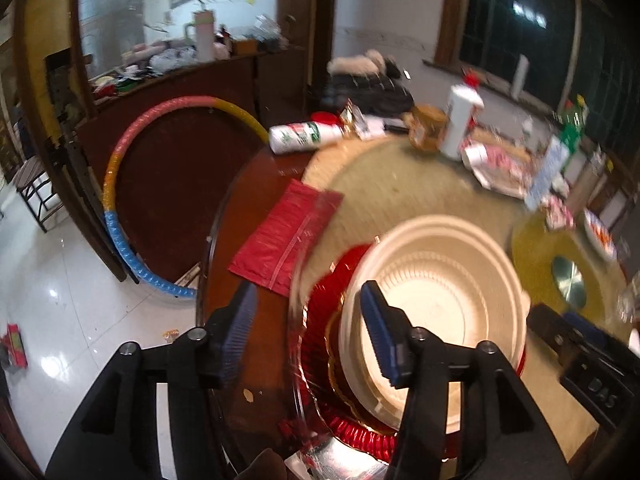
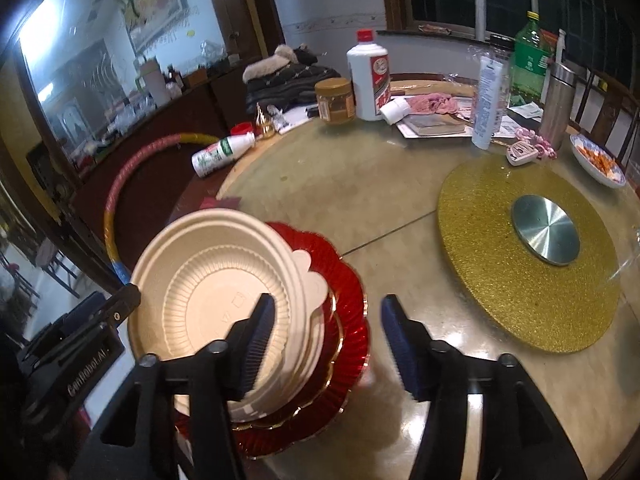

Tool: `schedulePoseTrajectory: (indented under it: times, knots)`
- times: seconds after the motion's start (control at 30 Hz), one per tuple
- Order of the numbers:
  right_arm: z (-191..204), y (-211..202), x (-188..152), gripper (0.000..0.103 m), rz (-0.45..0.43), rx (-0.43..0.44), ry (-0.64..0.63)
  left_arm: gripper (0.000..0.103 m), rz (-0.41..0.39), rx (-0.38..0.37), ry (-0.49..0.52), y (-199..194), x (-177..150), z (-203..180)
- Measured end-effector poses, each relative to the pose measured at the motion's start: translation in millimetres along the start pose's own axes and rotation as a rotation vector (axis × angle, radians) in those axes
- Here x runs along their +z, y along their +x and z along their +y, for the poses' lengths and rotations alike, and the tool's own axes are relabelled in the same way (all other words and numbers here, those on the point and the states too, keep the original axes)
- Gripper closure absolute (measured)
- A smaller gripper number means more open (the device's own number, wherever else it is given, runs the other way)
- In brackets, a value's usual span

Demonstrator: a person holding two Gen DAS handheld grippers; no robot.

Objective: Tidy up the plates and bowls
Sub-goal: 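Open both tools and release the beige bowl onto the stack, then move both tools to the rim of the white foam bowl on the table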

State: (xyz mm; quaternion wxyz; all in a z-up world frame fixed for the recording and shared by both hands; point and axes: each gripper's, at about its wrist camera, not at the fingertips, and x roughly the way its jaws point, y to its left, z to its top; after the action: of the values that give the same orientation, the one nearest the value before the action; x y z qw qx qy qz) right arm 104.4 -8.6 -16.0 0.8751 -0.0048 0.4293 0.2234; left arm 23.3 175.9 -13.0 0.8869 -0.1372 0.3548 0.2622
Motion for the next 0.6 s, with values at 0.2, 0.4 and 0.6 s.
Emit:
schedulePoseTrajectory:
  times: [0.2, 0.4, 0.6]
  knots:
    - [-53, -32, -5, 0.022, -0.052, 0.023, 0.132, 0.029, -0.131, -0.077, 0.018, -37, 1, -24]
    - [-106, -45, -19, 0.02, -0.063, -0.017, 0.231, 0.028, -0.12, -0.147, 0.17, -44, -14, -87]
    - [-137, -55, -33, 0.018, -0.098, -0.148, 0.246, 0.028, -0.092, -0.199, 0.286, -45, -33, -136]
